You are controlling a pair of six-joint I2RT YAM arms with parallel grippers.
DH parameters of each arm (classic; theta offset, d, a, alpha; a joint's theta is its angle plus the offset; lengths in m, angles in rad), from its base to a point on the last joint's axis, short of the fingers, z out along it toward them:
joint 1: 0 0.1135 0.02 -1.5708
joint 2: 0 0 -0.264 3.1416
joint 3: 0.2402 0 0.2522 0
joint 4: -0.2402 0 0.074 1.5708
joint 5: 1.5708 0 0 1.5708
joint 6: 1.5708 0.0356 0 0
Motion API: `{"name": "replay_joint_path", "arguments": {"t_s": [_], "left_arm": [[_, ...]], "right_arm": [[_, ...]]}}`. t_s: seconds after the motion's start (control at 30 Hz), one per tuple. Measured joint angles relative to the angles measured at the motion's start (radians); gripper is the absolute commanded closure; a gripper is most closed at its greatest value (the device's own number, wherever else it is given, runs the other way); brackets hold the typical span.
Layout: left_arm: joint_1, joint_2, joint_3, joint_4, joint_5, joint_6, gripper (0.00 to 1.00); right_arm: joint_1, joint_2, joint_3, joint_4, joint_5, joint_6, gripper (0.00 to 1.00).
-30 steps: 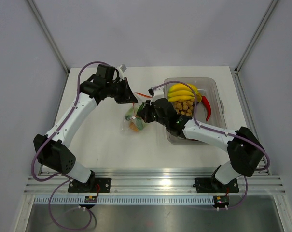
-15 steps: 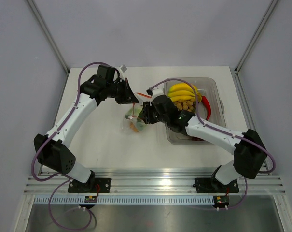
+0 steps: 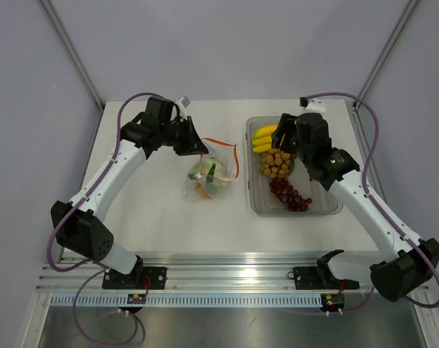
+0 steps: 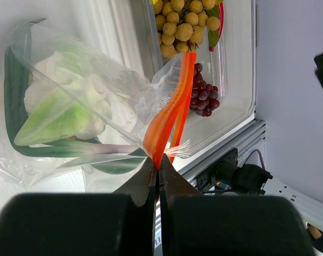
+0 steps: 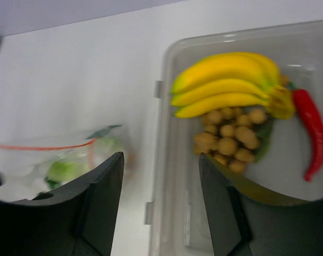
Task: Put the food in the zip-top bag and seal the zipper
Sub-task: Pick up the fake vegetable from the bin.
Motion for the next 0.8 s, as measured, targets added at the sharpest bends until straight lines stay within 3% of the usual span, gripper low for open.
{"name": "replay_joint_path", "arguments": {"t_s": [0.07,0.17,0.33,0.53,0.8], "left_arm": [[0.000,0.000,0.000,0.000,-0.002,0.000,1.00],[0.000,0.000,0.000,0.001,-0.003,-0.003,1.00],[0.000,0.000,0.000,0.001,-0.005,-0.004,1.00],[0.000,0.000,0.000,0.005,-0.004,-0.004,1.00],[-0.001,0.000,0.000,0.009,-0.002,-0.003,1.00]], "right_arm": [[-0.090,0.011,0.003,-0.058,0.006,0.004,0.28],[-0.233,0.054,0.002,-0.133,0.003,-0.005,0.25],[-0.361,0.161,-0.032,-0.184,0.024,-0.039,0.30],[-0.420,0.327,-0.051,-0.189,0.053,-0.093,0.38],[-0.422,0.472,-0.053,-0.043,0.092,-0.293,0.29]]}}
